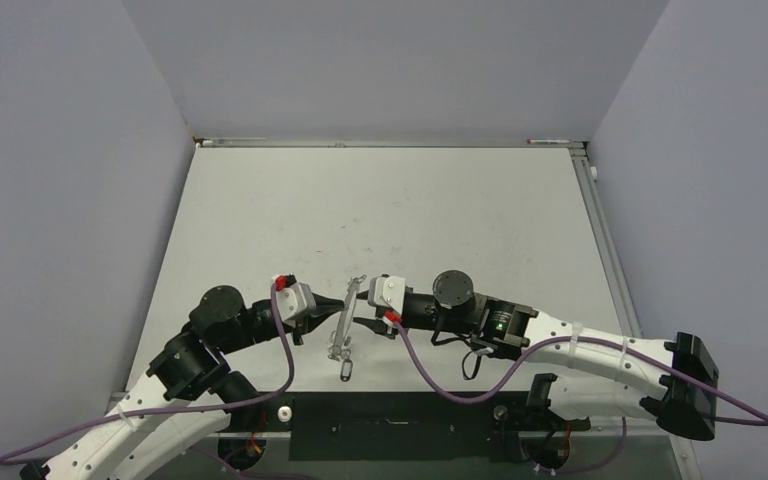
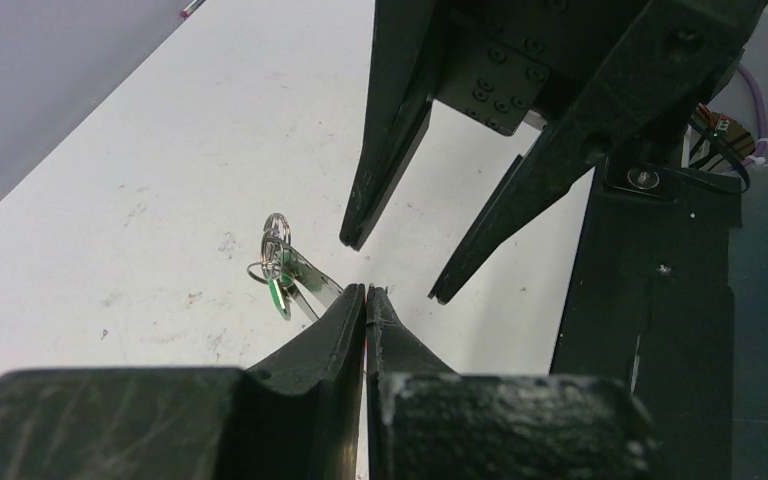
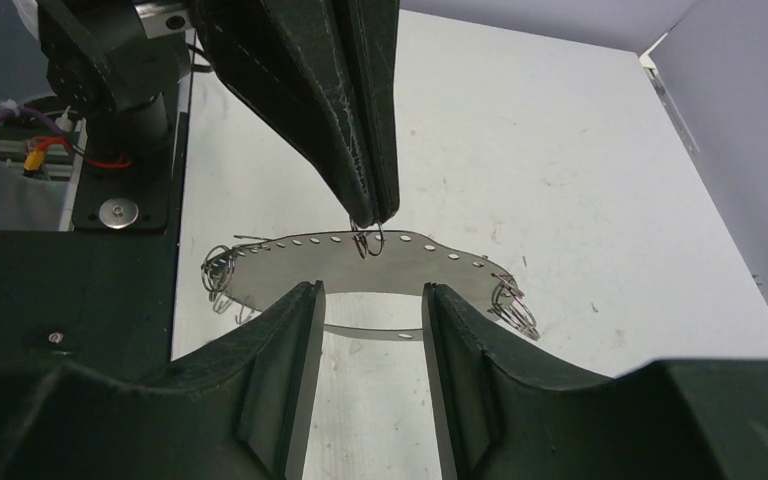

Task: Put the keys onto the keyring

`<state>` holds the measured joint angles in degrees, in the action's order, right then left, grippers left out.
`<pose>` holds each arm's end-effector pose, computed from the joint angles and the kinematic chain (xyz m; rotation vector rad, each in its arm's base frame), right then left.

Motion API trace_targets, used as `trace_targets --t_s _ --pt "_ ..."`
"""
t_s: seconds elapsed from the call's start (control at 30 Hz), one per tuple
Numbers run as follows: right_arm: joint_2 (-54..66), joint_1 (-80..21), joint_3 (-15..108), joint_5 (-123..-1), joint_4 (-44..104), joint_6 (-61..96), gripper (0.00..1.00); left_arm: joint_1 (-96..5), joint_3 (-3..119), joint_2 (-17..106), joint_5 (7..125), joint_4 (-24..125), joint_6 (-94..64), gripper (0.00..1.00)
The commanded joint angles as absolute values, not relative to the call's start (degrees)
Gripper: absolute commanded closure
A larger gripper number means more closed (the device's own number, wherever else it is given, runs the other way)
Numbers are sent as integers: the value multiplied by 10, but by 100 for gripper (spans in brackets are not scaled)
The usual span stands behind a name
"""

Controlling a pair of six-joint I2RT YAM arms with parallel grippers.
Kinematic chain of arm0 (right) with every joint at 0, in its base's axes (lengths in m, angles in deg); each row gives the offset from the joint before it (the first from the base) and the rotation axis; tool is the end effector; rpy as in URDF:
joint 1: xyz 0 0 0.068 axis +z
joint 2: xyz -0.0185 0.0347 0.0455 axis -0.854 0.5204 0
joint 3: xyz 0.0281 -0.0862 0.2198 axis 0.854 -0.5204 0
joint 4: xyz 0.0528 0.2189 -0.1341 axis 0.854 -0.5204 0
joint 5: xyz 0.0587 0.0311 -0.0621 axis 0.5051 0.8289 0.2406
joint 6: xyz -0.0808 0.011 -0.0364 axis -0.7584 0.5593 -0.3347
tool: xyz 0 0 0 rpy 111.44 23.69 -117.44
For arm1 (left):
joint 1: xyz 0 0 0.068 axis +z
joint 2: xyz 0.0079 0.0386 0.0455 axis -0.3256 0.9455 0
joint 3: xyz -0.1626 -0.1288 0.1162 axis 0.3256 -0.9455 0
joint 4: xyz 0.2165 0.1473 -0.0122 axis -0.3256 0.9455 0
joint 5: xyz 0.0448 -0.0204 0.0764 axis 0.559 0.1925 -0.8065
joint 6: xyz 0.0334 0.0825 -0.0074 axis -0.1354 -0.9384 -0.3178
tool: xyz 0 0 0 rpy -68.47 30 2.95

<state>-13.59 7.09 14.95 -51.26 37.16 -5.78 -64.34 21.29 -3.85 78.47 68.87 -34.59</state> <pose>0.1046 0.2934 0.2710 -1.3778 1.2088 0.9034 0.1189 -0.1608 0.2933 1.0320 1.4222 -0.7898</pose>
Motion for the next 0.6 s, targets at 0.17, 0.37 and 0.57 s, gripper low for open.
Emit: trace_targets --t_s 0.17,0.37,0.57 --pt "-99 76 185 -483 423 -68 63 -645 239 -42 785 666 -347 100" --pt "-94 76 187 -474 437 -62 65 -645 236 -42 788 661 -344 100" --pt "-94 76 193 -467 441 -61 65 -645 234 -41 795 657 -339 100"
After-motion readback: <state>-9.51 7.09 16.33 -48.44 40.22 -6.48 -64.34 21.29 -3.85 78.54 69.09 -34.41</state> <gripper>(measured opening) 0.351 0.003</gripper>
